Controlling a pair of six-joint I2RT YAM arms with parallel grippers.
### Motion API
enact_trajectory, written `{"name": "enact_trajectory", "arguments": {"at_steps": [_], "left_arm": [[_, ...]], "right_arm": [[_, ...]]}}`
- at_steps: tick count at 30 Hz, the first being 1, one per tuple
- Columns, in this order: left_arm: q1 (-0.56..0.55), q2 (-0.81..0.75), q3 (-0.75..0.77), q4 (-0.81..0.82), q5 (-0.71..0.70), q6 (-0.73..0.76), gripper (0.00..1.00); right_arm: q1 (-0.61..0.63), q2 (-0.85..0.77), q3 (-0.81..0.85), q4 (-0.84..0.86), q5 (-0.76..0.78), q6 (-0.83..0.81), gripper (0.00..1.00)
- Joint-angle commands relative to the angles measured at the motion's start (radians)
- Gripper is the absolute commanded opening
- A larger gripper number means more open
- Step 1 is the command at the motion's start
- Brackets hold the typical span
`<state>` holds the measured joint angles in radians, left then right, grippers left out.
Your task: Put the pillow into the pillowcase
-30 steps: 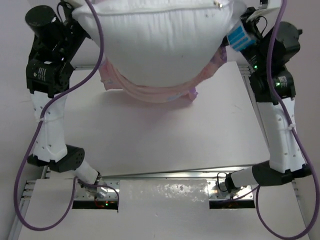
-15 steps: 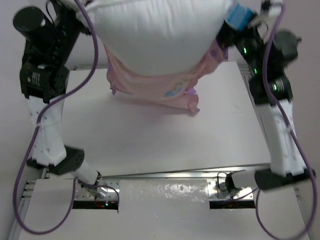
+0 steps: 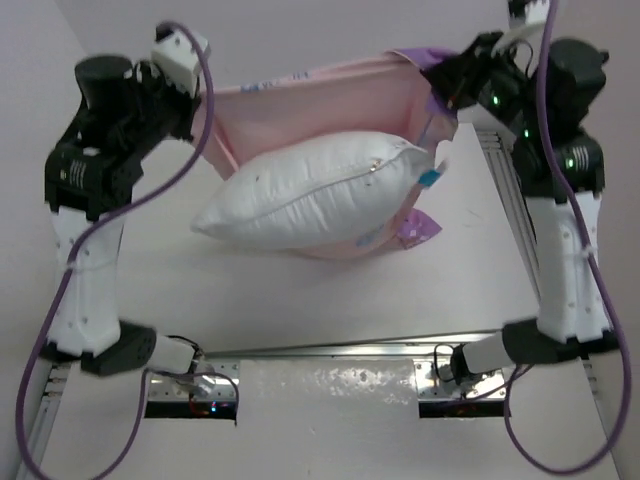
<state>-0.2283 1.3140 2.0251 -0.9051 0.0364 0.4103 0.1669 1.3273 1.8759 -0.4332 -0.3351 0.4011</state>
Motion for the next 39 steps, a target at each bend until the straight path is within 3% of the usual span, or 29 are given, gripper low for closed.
{"name": "enact_trajectory", "arguments": {"at_steps": [1,2,4,5,8,9,10,11,12,13,14,15,17,19,20,21,22,23,25,26,28,29,30,31,32,34,35,37,39], "left_arm": [[0.058,0.237,0.725,0.144,-0.281,0.071,0.0],[0.058,0.228,0.8,0.039,-0.283,0.059,0.0],[0.058,0.089,0.15,0.049,-0.309,0.091,0.0],[0.058,-0.032,-0.107,0.272,-0.393,0.149,0.0],[0.058,0.22,0.612,0.275,-0.354,0.206,0.0],[0.058,0.253,0.882,0.265,-0.384,0.212,0.0],[0.058,0.208,0.724,0.232,-0.391,0.217,0.0],[0.058,-0.016,0.393,0.268,-0.406,0.223,0.0],[0.058,-0.113,-0.206,0.361,-0.443,0.282,0.0],[0.058,-0.151,-0.289,0.411,-0.463,0.297,0.0],[0.058,-0.098,-0.204,0.346,-0.466,0.295,0.0],[0.058,-0.022,0.268,0.292,-0.451,0.298,0.0],[0.057,0.189,0.83,0.183,-0.443,0.261,0.0],[0.058,0.037,0.536,-0.002,-0.399,0.176,0.0],[0.058,-0.067,-0.141,0.079,-0.376,0.177,0.0],[0.058,-0.138,-0.345,0.188,-0.4,0.198,0.0],[0.057,-0.148,-0.222,0.277,-0.439,0.231,0.0],[0.058,-0.075,0.042,0.24,-0.464,0.235,0.0],[0.058,0.218,0.727,0.01,-0.431,0.204,0.0],[0.058,0.184,0.738,-0.044,-0.364,0.12,0.0],[0.058,-0.17,-0.022,0.195,-0.337,0.068,0.0],[0.058,-0.244,-0.471,0.294,-0.357,0.091,0.0],[0.058,-0.236,-0.395,0.285,-0.356,0.09,0.0],[0.058,-0.076,0.119,0.133,-0.352,0.11,0.0],[0.058,0.045,0.438,0.061,-0.368,0.126,0.0],[0.058,0.25,0.85,-0.156,-0.388,0.121,0.0],[0.058,0.237,0.67,-0.231,-0.36,0.086,0.0],[0.058,0.052,0.236,0.049,-0.45,0.074,0.0],[0.058,-0.015,0.251,0.341,-0.431,0.224,0.0]], "right_arm": [[-0.07,0.188,0.637,-0.01,0.136,-0.016,0.0],[-0.07,0.172,0.619,-0.041,0.13,-0.024,0.0],[-0.076,-0.062,-0.142,0.274,0.14,0.075,0.0],[-0.111,-0.03,-0.232,0.495,0.136,0.169,0.0],[-0.23,0.301,0.713,0.067,-0.009,0.231,0.0],[-0.233,0.279,0.827,0.105,-0.022,0.264,0.0],[-0.233,0.153,0.622,0.119,-0.03,0.195,0.0],[-0.231,-0.002,0.262,0.412,0.003,0.203,0.0],[-0.234,-0.119,-0.366,0.641,0.048,0.297,0.0],[-0.283,-0.122,-0.389,0.69,0.066,0.377,0.0],[-0.314,-0.047,-0.233,0.439,-0.081,0.371,0.0],[-0.323,0.036,0.25,0.309,-0.106,0.308,0.0],[-0.323,0.189,0.632,0.12,-0.081,0.285,0.0],[-0.316,0.118,0.409,0.083,-0.11,0.245,0.0],[-0.313,-0.069,0.062,0.477,-0.108,0.305,0.0],[-0.317,-0.103,-0.368,0.651,-0.054,0.478,0.0],[-0.41,-0.003,-0.298,0.595,-0.135,0.537,0.0],[-0.434,0.08,0.185,0.448,-0.225,0.538,0.0],[-0.431,0.226,0.705,0.008,-0.159,0.329,0.0],[-0.431,0.233,0.744,-0.081,-0.179,0.311,0.0],[-0.313,0.088,0.241,-0.109,-0.173,0.173,0.0],[-0.325,-0.009,-0.31,0.393,-0.183,0.282,0.0],[-0.389,-0.063,-0.331,0.559,-0.209,0.48,0.0],[-0.414,-0.021,-0.185,0.43,-0.26,0.481,0.0],[-0.415,0.043,0.31,0.233,-0.231,0.402,0.0],[-0.405,0.148,0.483,0.032,-0.252,0.285,0.0],[-0.394,0.1,0.128,0.122,-0.257,0.272,0.0],[-0.441,-0.042,-0.233,0.635,-0.26,0.544,0.0],[-0.501,0.031,0.241,0.508,-0.309,0.516,0.0]]}}
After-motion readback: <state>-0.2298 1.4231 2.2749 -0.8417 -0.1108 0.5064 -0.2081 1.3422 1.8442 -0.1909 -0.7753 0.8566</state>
